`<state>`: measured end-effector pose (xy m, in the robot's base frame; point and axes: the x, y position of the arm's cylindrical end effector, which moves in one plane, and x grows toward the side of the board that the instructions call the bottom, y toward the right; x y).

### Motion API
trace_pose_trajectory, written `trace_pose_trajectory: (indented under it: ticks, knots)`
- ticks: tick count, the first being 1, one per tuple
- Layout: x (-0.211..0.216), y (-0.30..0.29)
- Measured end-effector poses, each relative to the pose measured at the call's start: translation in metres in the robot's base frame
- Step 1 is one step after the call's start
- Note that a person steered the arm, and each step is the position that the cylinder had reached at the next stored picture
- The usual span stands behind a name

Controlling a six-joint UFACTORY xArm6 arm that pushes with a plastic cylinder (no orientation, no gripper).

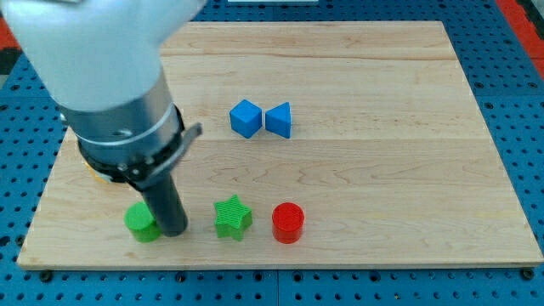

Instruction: Move the red circle closer to the blue cube

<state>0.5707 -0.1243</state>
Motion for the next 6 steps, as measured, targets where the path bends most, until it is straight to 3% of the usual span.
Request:
trace_pose_trajectory:
  ticks: [3,6]
  knots:
    - [0.048,0.022]
    - [0.029,0.116]
